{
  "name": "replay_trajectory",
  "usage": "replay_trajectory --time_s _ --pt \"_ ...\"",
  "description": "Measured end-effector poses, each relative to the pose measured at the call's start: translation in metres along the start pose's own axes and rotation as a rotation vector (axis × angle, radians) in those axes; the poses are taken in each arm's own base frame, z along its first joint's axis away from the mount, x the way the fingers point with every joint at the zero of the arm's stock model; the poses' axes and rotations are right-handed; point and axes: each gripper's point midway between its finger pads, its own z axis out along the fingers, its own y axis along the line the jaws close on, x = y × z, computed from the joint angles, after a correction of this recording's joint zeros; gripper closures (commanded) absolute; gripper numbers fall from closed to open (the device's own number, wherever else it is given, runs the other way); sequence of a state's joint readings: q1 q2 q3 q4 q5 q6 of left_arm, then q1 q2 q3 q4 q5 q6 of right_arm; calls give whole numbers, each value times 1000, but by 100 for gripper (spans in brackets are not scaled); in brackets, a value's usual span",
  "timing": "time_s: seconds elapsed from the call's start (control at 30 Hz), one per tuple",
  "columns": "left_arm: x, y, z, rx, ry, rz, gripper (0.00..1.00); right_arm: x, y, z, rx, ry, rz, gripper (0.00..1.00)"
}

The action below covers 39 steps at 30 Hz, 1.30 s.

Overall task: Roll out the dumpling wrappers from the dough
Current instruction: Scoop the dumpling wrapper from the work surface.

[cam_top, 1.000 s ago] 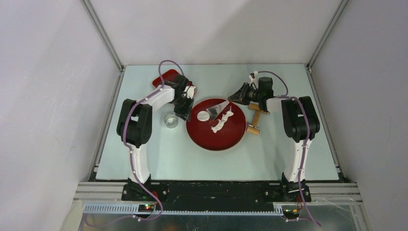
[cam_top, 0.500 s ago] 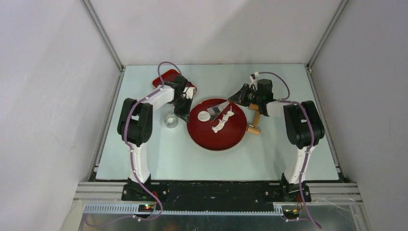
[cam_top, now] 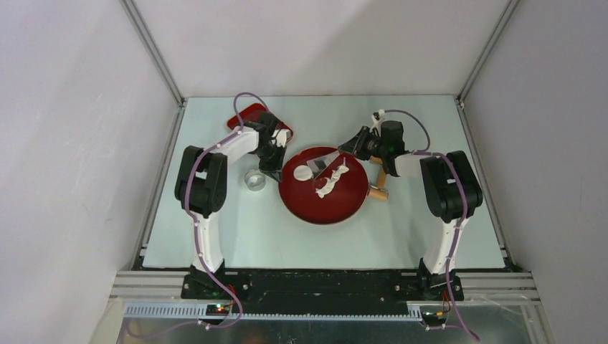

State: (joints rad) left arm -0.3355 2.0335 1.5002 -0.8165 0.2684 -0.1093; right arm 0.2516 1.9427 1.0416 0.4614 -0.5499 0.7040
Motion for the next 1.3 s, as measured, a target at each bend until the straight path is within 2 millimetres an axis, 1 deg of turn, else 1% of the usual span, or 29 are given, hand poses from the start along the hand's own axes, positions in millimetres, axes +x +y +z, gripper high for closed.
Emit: replay_trajectory --time_s 0.37,0.57,0.73,0.93,1.2,1.3 --pt "0 0 0 0 2 -8 96 14 -3 8 -38 16 85 100" --pt "0 0 0 0 2 -8 96 30 -3 10 -63 61 162 100" --pt "0 0 0 0 2 -8 96 42 2 14 -79 94 198 100" --pt "0 0 0 0 2 -8 95 52 8 18 -94 118 201 100" --pt "0 0 0 1 2 -8 95 58 17 21 -119 124 173 100" --pt "0 0 0 0 2 -8 95 63 19 24 -130 132 165 100"
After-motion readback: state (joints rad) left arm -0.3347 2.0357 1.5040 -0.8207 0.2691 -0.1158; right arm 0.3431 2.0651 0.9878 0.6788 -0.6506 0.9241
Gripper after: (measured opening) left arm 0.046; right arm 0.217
